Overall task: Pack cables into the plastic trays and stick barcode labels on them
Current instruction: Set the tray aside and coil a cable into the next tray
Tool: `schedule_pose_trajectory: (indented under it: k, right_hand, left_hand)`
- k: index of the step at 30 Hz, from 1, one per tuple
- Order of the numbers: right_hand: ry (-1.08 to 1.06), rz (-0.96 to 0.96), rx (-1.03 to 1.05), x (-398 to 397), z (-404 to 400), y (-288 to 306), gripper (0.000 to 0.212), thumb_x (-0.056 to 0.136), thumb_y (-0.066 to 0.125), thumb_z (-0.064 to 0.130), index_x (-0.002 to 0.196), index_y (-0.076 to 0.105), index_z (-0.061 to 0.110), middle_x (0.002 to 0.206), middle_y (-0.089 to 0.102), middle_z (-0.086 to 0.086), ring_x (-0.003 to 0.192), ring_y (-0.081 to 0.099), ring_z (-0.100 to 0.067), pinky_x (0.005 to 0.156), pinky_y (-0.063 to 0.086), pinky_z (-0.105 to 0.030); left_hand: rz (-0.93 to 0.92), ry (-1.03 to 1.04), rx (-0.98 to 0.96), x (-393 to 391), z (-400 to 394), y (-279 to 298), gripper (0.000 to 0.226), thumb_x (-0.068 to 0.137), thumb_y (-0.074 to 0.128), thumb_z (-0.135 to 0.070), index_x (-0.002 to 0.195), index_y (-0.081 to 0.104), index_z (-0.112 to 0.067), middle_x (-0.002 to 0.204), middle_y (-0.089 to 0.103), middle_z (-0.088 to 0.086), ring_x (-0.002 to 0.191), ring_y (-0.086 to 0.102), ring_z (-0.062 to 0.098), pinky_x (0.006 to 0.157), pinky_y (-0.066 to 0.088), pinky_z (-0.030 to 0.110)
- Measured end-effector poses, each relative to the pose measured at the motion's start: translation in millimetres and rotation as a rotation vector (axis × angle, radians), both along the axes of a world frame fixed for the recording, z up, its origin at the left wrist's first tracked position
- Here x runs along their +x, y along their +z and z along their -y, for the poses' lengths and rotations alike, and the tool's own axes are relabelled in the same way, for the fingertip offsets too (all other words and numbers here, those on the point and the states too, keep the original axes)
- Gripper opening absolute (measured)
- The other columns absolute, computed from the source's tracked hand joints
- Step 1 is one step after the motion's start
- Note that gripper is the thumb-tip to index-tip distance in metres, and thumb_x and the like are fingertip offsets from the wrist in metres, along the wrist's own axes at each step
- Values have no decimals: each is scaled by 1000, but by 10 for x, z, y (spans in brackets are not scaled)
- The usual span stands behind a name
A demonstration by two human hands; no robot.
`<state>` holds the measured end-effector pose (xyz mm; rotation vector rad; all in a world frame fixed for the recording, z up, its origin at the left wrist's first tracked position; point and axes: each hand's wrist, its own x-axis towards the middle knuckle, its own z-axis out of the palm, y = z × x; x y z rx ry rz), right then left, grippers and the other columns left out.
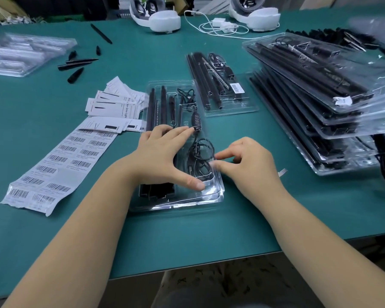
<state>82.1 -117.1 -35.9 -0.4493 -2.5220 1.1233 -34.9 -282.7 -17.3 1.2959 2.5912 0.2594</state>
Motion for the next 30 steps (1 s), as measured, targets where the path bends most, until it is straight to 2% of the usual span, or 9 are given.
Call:
schedule_pose_trajectory:
  k: [3, 7, 10, 14, 17, 20, 22, 25, 30]
  right_hand:
    - [11, 17, -49, 29, 12, 2, 21, 75, 75, 32, 60, 63, 40, 75, 57, 18, 70, 51, 9, 61, 34, -6]
    - [-6, 16, -161, 41, -3, -21, 18, 75, 76, 29, 79, 62, 38, 69, 65, 18, 64, 53, 4, 61, 39, -6]
    - [4, -19, -357, 42, -31, -5, 23, 72, 79, 16, 81, 64, 31, 71, 69, 14, 64, 59, -2, 66, 50, -19]
    - [148, -31, -481, 77, -76, 25, 32, 73, 75, 0, 87, 66, 27, 81, 73, 12, 70, 61, 0, 70, 49, -13]
    - [226, 28, -402, 99, -113, 40, 40, 74, 75, 3, 95, 63, 35, 91, 71, 15, 80, 59, 4, 72, 44, -10]
    - [177, 83, -233, 74, -131, 29, 44, 75, 78, 19, 100, 52, 44, 100, 55, 19, 67, 50, 13, 62, 38, -2]
    - [153, 95, -192, 54, -140, 18, 45, 75, 78, 24, 108, 52, 40, 108, 52, 15, 74, 50, 17, 65, 37, 0]
    - [216, 104, -109, 33, -133, 14, 31, 83, 69, 23, 112, 64, 33, 119, 55, 13, 96, 52, 7, 80, 38, -8]
    - [285, 208, 119, -12, -87, -4, 36, 95, 49, 27, 131, 52, 31, 130, 44, 12, 112, 38, -6, 93, 26, -19]
  left_hand:
    - [-1, 3, 1, 0, 1, 2, 135, 37, 35, -96, 152, 1, -35, 156, 6, -22, 137, 0, 2, 111, -1, 34]
    - [-10, 10, 4, -2, -7, -10, 135, 36, 36, -96, 152, 3, -35, 157, 7, -22, 137, 0, 2, 111, -1, 34]
    - [-20, 13, 11, -6, -10, -19, 136, 36, 36, -96, 153, 4, -35, 157, 9, -20, 137, 1, 3, 110, -1, 33]
    - [-30, 14, 22, -13, -18, -29, 136, 36, 36, -97, 152, 5, -35, 157, 10, -20, 137, 2, 3, 109, -2, 32]
    - [-31, 13, 12, -16, -17, -30, 137, 35, 34, -97, 152, 3, -35, 157, 8, -20, 138, 1, 3, 111, -2, 34]
    - [-55, 1, -14, -15, -21, -34, 137, 35, 34, -98, 153, 1, -34, 158, 6, -20, 140, 0, 8, 112, -3, 36]
    - [-49, 5, -13, -8, -23, -34, 138, 35, 34, -97, 153, 1, -34, 158, 6, -20, 140, -1, 8, 111, -3, 35]
    - [-55, 7, -19, -9, -24, -32, 138, 35, 33, -97, 153, 1, -33, 158, 6, -20, 141, -1, 9, 111, -3, 35]
    - [-59, -5, -34, -10, -21, -46, 138, 35, 33, -97, 153, 1, -33, 158, 6, -20, 141, 0, 12, 111, -3, 36]
